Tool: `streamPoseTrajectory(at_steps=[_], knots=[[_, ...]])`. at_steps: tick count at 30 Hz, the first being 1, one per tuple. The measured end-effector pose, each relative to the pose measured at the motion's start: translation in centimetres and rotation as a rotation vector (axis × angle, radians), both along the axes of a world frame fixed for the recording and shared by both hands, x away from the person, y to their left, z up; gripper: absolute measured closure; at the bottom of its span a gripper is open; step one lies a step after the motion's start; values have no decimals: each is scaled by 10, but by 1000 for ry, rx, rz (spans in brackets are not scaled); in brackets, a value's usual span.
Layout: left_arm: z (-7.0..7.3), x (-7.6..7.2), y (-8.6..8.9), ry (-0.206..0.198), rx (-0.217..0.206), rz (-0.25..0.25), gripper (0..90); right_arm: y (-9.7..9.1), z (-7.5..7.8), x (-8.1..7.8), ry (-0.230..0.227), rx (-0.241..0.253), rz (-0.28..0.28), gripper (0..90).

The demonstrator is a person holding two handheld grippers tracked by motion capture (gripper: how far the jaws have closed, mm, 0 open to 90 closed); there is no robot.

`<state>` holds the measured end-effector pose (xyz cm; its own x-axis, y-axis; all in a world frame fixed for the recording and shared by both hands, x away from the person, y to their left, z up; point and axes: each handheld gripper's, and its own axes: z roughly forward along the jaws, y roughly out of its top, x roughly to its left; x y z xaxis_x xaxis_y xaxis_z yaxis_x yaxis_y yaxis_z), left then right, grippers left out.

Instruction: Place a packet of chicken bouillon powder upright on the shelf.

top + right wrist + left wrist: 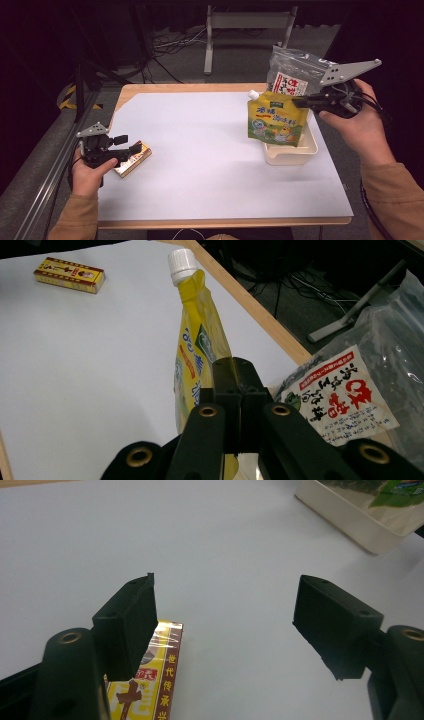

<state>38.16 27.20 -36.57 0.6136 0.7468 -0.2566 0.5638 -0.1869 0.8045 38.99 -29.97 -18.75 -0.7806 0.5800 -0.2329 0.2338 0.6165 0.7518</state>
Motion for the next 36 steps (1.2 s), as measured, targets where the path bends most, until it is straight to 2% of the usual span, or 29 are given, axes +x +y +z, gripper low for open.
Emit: streamPoseTrajectory(at_steps=[12, 19, 36], knots=[[-2, 1, 1, 6, 2, 4, 262, -23, -6, 0, 8, 11, -34, 900], [-3, 1, 1, 10, 1, 3, 261, -32, -9, 0, 8, 1, -56, 900], [-4, 2, 2, 20, 2, 1, 260, -50, -23, 13, 11, 12, -107, 900]])
